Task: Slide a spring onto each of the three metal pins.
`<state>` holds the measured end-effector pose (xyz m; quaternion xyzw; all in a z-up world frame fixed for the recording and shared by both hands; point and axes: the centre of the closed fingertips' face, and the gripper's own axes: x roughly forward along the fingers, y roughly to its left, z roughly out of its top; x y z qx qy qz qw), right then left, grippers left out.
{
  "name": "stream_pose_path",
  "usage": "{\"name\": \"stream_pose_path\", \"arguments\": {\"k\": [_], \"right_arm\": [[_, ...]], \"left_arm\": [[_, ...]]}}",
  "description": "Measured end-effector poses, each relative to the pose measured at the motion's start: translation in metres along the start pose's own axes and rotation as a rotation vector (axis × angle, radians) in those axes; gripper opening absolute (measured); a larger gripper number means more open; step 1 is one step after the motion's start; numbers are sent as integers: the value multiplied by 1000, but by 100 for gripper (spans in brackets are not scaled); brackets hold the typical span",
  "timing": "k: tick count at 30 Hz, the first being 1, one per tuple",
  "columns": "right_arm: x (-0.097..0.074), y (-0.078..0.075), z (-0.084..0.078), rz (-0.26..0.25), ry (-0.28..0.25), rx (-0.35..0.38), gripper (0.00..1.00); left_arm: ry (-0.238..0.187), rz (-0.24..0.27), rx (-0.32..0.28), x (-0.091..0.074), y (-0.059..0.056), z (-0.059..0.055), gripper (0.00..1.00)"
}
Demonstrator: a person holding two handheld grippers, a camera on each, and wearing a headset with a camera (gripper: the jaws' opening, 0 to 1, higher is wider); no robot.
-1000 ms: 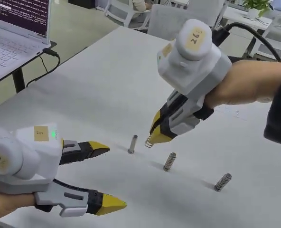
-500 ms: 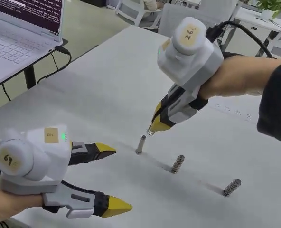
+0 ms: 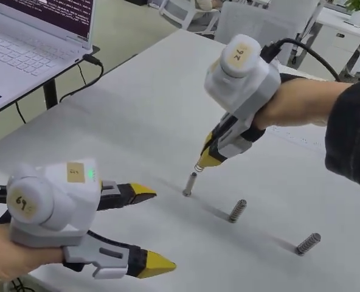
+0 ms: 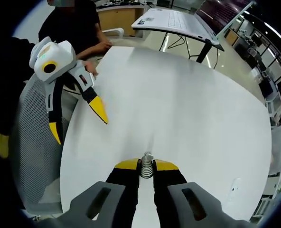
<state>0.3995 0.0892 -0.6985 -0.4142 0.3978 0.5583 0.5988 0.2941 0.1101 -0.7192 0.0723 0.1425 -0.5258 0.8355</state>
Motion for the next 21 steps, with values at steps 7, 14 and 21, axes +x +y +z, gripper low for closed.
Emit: {"name": "stream_pose_path", "arguments": {"k": [7,14,21], "right_arm": [[8,-1,-2,11,12,9,8],[13,-2,-2,17,14,18,8],[16,-3,-3,19,16,22,8]], "left_arm": [[6,-1,-2,-1,0,-2,63],[7,0,-6,-2,0,-3,63],[9,2,-8,-3,0,-4,62]]}}
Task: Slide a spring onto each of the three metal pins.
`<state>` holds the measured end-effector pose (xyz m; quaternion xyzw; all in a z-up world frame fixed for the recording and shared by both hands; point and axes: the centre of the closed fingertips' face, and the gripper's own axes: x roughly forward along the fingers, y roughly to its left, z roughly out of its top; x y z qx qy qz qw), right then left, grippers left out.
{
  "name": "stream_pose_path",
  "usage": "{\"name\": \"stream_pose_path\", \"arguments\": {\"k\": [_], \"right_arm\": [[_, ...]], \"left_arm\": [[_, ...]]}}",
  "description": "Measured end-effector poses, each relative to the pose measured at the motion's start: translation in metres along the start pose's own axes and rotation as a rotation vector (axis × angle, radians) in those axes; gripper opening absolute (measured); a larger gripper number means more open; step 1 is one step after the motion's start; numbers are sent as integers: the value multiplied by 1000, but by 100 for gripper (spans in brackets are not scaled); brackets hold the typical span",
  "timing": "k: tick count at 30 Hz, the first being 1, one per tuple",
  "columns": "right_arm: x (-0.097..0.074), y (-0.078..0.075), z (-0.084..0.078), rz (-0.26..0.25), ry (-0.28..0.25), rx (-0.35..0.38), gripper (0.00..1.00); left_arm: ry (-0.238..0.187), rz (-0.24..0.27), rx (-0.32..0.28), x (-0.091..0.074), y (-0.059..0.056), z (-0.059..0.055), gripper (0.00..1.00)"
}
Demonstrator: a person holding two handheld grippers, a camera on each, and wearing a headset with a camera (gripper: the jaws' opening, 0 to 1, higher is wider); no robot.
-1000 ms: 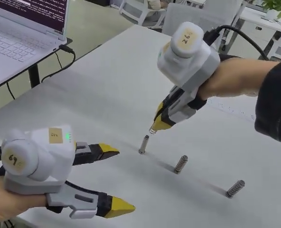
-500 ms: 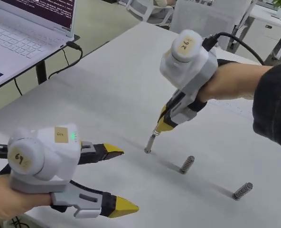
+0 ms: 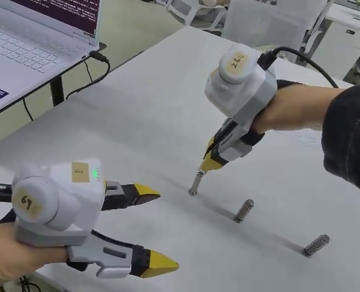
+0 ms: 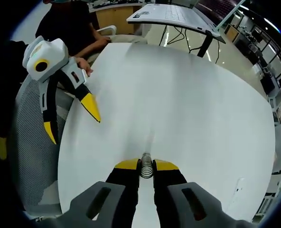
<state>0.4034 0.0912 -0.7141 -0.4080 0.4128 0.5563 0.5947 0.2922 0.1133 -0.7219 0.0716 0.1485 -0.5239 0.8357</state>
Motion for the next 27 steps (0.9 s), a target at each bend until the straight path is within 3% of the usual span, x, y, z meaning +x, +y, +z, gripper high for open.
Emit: {"name": "stream_pose_path", "arguments": {"k": [27], "right_arm": [[11,-4,-2,10,17,9,8]], "left_arm": [[9,-5,-7,0,0,-4,59]]}}
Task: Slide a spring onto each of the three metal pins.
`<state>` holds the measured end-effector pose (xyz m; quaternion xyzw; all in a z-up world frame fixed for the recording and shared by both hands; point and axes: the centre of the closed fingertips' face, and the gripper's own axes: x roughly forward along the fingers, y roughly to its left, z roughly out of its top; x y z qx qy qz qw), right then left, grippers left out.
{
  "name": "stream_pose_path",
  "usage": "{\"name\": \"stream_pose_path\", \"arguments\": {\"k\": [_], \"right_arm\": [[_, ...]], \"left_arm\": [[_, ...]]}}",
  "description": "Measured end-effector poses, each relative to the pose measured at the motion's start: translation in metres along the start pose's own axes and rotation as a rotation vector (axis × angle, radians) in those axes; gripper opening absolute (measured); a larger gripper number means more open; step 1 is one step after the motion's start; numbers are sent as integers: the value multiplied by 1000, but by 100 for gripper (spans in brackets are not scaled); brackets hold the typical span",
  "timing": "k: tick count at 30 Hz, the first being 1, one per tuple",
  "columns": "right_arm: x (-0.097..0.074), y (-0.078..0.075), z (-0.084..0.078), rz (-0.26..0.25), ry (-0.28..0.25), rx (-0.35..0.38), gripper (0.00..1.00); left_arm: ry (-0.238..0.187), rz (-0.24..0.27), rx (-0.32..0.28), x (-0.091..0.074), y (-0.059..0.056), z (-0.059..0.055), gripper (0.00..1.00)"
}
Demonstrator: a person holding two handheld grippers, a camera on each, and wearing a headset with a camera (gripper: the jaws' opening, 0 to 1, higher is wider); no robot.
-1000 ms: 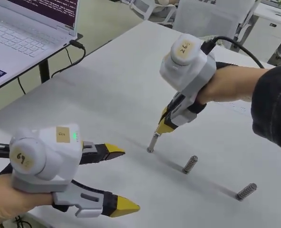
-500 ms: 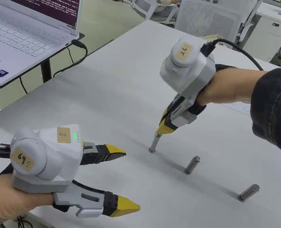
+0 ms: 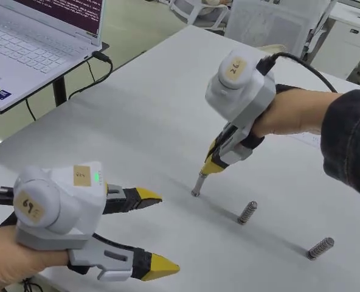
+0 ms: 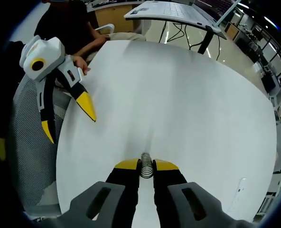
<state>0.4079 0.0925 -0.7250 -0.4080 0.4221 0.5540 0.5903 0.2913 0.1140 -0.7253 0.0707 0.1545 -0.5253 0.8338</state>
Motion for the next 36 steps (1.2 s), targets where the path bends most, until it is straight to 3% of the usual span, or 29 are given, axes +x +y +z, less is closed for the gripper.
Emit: {"name": "stream_pose_path", "arguments": {"k": [25,36], "right_arm": [[33,-3,-12,30,25,29,8],[48,6,-20,53,50,29,8]], "left_arm": [[3,5,-8,0,3,-2,58],[0,5,-8,1,1,-1,58]]}}
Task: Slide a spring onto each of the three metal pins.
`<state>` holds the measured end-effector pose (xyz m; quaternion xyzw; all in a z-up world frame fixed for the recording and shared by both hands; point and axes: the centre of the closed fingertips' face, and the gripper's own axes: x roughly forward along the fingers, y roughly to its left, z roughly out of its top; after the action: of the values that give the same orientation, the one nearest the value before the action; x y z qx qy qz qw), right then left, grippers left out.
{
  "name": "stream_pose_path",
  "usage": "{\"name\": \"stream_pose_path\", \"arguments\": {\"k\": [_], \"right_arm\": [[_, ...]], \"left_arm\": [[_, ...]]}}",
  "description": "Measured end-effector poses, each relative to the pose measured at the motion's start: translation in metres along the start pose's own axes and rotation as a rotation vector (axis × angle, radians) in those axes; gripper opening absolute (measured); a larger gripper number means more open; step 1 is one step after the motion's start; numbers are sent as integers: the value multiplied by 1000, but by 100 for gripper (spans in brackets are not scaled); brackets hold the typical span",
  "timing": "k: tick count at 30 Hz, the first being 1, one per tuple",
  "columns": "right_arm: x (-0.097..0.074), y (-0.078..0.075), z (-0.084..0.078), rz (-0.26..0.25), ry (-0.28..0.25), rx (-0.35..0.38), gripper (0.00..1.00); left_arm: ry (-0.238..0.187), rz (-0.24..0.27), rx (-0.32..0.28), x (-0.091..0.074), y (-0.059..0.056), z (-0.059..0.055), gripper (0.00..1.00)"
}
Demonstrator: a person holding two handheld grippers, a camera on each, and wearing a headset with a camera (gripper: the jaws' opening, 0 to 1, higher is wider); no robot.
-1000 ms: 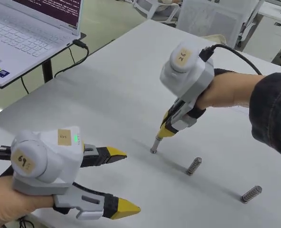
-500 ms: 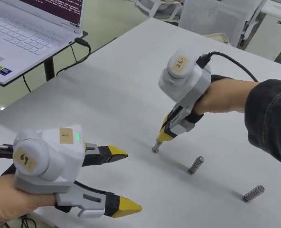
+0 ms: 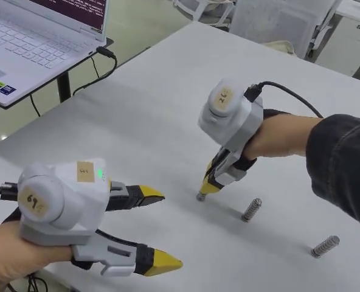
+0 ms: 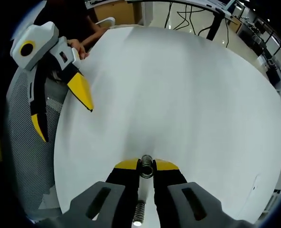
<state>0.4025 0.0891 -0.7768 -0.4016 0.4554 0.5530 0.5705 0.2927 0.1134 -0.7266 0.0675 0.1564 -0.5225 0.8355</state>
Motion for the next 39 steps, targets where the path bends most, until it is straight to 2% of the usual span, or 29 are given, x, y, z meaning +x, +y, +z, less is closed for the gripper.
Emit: {"name": "stream_pose_path", "arguments": {"k": [7,27,35,39], "right_arm": [[1,10,-3,4,-1,-4,8],[2,18,-2,5,-24,-15,9],[1,19,-4,9,-36,-15,18],[1,20,-4,15,-44,-10,26]], "left_arm": [[3,-1,0,-1,1,-2,58],[2,-4,-3,-1,2,-3,57],[4,-11,-3,1,0,-2,58],[4,-13,-1,1,0,-2,58]]}}
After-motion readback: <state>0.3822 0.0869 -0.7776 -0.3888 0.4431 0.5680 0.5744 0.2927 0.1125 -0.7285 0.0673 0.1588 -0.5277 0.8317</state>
